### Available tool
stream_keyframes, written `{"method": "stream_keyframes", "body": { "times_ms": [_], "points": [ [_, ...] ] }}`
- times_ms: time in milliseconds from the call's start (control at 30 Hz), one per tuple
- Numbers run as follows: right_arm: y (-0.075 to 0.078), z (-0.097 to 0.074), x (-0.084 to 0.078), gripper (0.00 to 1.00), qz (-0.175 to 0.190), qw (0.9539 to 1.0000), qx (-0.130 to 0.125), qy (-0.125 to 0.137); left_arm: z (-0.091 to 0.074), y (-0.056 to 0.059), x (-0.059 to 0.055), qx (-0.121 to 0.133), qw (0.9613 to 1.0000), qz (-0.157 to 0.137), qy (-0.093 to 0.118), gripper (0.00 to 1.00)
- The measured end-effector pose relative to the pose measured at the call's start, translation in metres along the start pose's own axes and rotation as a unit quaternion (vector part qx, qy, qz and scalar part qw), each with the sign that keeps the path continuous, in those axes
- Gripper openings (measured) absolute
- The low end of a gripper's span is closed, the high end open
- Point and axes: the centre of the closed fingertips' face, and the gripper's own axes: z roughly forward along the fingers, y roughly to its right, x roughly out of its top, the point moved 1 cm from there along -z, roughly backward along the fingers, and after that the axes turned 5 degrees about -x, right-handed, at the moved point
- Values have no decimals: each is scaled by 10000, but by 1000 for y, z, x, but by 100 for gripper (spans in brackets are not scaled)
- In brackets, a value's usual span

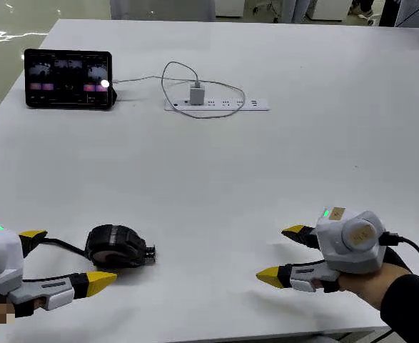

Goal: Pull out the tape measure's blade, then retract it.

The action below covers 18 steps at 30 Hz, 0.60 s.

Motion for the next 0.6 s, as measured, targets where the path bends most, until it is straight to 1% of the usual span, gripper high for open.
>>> {"method": "stream_keyframes", "body": {
  "times_ms": [67, 133, 267, 333, 400, 500, 600],
  "points": [
    [3, -4, -3, 64, 45, 10000, -4, 37, -2, 0, 0, -29, 10000, 81, -2, 99],
    [5, -9, -7, 67, 123, 9999, -2, 61, -4, 0, -3, -72, 9998, 160, -62, 99],
    [12, -18, -16, 70, 157, 9999, -51, 18, -8, -2, -7, -131, 9997, 172, -115, 99],
    [14, -22, -20, 72, 83, 10000, -47, -24, -10, -3, -8, -167, 9996, 173, -131, 99],
    [16, -25, -22, 73, 63, 10000, -45, -40, -11, -4, -8, -179, 9995, 198, -156, 99],
    [20, -30, -24, 78, 116, 9999, -38, -48, -13, -6, -9, -163, 9994, 232, -180, 99],
    [18, -34, -23, 84, 197, 9998, 29, 43, -16, -7, -6, -154, 9996, 216, -139, 99]
  ]
}}
